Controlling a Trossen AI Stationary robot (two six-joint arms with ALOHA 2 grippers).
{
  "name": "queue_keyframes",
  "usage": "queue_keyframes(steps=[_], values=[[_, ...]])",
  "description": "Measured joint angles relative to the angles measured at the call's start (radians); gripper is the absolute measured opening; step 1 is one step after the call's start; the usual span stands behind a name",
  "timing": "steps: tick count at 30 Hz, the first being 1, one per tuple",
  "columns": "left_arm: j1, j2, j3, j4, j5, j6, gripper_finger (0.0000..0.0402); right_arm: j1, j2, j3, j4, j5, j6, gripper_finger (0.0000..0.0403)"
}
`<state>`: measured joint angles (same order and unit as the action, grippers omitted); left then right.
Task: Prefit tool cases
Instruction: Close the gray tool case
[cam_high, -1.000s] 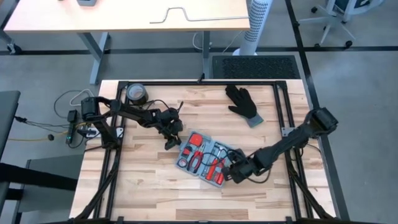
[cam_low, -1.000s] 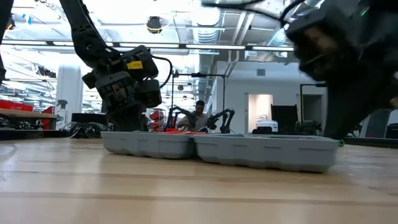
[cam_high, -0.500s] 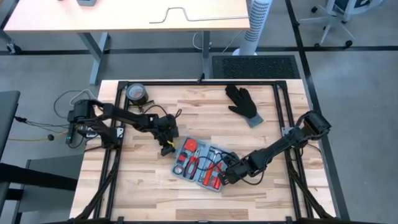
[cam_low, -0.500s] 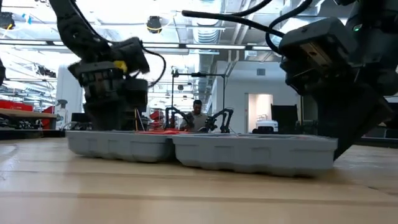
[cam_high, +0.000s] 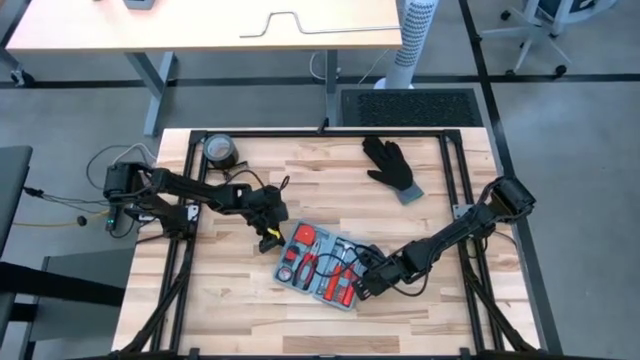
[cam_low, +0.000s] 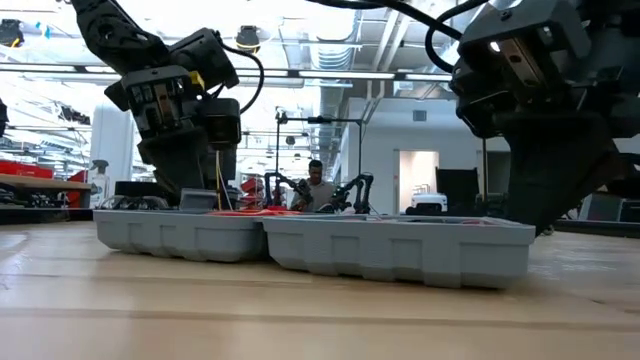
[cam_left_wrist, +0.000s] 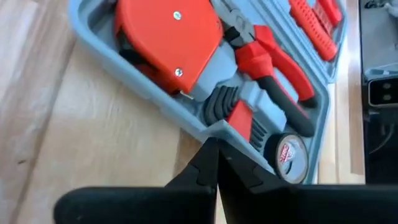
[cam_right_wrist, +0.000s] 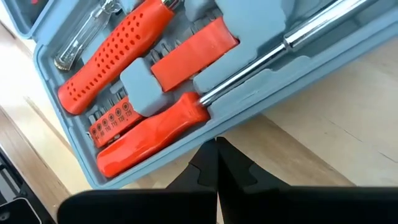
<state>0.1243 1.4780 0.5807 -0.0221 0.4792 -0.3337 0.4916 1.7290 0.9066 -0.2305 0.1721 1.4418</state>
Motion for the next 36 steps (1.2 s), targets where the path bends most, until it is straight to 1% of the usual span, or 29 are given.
queue_keyframes(steps=[4,6,10,16,21,25,28,32,36], values=[[-0.021,0.000,-0.001,0.029,-0.012,-0.029,0.0000,-0.002,0.000,0.000,0.002,0.001,-0.007,0.0000],[-0.028,-0.001,0.000,0.014,-0.023,-0.029,0.0000,-0.002,0.000,0.000,0.002,0.003,-0.011,0.0000],[-0.032,-0.004,0.002,-0.061,-0.116,-0.006,0.0000,0.000,0.000,0.000,0.004,0.020,-0.010,0.0000],[-0.031,-0.003,-0.001,-0.071,-0.153,0.015,0.0000,0.010,0.000,0.001,0.007,0.029,-0.003,0.0000],[-0.030,-0.006,-0.093,0.006,-0.145,-0.048,0.0000,0.009,0.000,0.001,0.003,0.023,-0.002,0.0000],[-0.038,-0.009,-0.204,0.231,-0.117,-0.162,0.0000,0.009,-0.001,0.001,0.003,0.019,-0.003,0.0000],[-0.054,-0.008,-0.244,0.388,-0.115,-0.241,0.0000,0.009,-0.001,0.001,0.003,0.014,-0.002,0.0000],[-0.080,-0.006,-0.245,0.402,-0.151,-0.259,0.0000,0.003,-0.001,0.001,0.002,0.013,-0.003,0.0000],[-0.104,-0.006,-0.245,0.368,-0.174,-0.259,0.0000,-0.012,-0.001,0.001,0.004,0.006,-0.024,0.0000]])
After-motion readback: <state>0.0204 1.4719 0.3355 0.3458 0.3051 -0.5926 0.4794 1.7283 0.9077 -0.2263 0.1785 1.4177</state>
